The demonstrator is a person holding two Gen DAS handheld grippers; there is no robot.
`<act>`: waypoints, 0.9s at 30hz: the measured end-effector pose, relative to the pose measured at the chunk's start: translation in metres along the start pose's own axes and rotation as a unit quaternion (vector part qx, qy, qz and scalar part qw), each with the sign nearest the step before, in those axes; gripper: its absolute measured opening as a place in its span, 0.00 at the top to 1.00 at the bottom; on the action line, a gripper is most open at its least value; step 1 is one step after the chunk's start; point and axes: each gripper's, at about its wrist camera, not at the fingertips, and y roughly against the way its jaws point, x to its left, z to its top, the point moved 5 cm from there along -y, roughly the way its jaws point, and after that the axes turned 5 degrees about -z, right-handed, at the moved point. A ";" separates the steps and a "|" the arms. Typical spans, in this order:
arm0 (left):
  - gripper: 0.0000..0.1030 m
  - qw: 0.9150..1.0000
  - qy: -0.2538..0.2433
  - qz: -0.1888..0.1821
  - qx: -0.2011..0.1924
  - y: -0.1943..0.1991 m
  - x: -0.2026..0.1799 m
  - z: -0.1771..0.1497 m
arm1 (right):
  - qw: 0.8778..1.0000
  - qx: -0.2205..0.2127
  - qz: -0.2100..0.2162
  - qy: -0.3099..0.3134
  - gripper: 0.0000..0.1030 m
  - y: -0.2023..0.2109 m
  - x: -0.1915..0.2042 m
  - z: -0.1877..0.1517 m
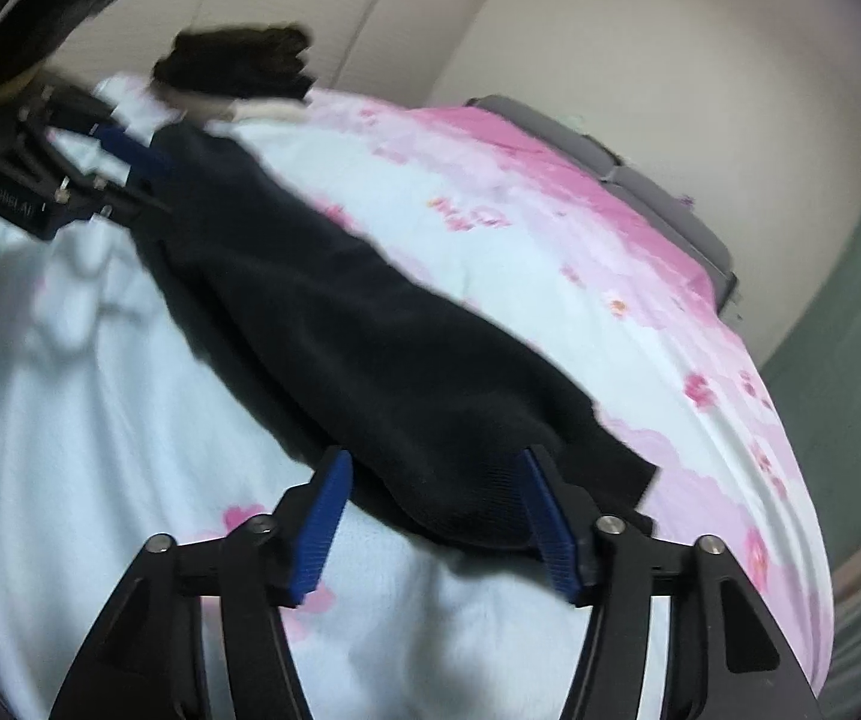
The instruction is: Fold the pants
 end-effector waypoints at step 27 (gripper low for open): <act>0.38 0.996 0.082 0.027 -0.038 -0.004 0.031 0.015 | 0.833 0.040 0.078 -0.546 0.89 -0.059 -0.111 -0.034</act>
